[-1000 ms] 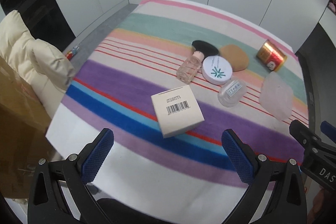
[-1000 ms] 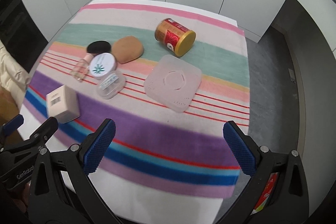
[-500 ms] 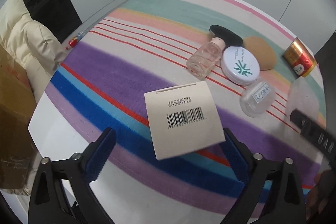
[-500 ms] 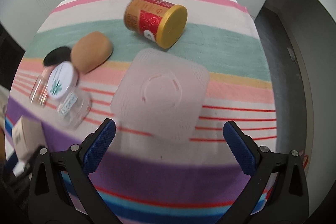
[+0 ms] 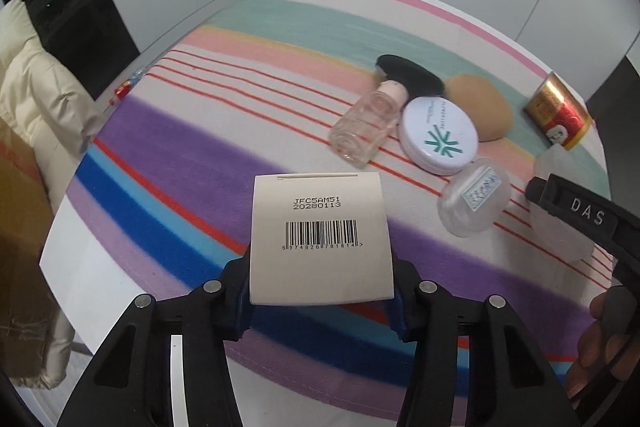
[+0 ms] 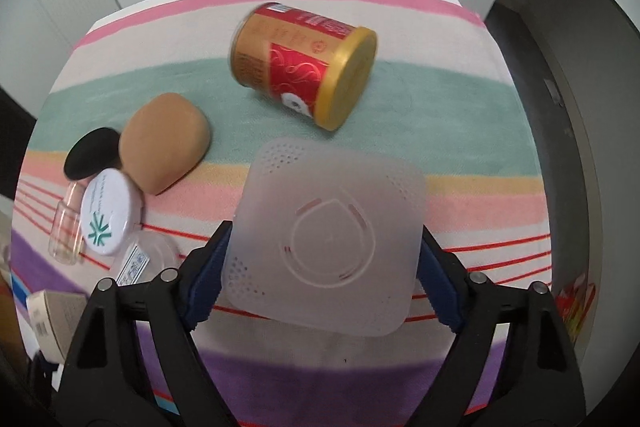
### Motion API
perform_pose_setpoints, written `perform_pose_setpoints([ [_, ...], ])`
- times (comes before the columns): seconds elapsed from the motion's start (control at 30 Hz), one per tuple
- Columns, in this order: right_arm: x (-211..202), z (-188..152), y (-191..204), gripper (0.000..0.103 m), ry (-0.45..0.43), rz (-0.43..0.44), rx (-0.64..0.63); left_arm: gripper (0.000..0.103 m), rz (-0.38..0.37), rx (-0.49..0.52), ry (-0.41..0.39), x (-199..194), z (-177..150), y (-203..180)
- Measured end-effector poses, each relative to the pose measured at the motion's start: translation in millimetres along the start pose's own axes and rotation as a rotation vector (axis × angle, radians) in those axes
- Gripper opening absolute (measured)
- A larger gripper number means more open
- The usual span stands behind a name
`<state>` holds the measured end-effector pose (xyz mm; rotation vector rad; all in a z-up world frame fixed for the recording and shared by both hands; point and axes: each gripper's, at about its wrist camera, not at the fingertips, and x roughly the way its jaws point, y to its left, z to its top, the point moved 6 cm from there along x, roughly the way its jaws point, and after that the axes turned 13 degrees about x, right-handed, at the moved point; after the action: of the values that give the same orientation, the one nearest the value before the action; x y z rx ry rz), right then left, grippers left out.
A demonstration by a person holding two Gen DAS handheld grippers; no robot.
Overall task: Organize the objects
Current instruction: 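Grasp the white barcode box with left tool while right tool grasps frosted container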
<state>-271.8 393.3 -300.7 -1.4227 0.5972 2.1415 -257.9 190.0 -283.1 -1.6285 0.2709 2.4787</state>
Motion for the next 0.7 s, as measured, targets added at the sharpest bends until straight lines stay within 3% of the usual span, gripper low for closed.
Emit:
perform_pose_setpoints([
  [0.23,-20,-7,4,0.085,-0.034,0.008,-0.075,0.052,-0.044,0.044,-0.026,-14,3,-4],
  [0.7,-93,-6,9,0.085,-0.09,0.055,-0.132,0.052,-0.04,0.103,-0.091,-72,15,-2],
])
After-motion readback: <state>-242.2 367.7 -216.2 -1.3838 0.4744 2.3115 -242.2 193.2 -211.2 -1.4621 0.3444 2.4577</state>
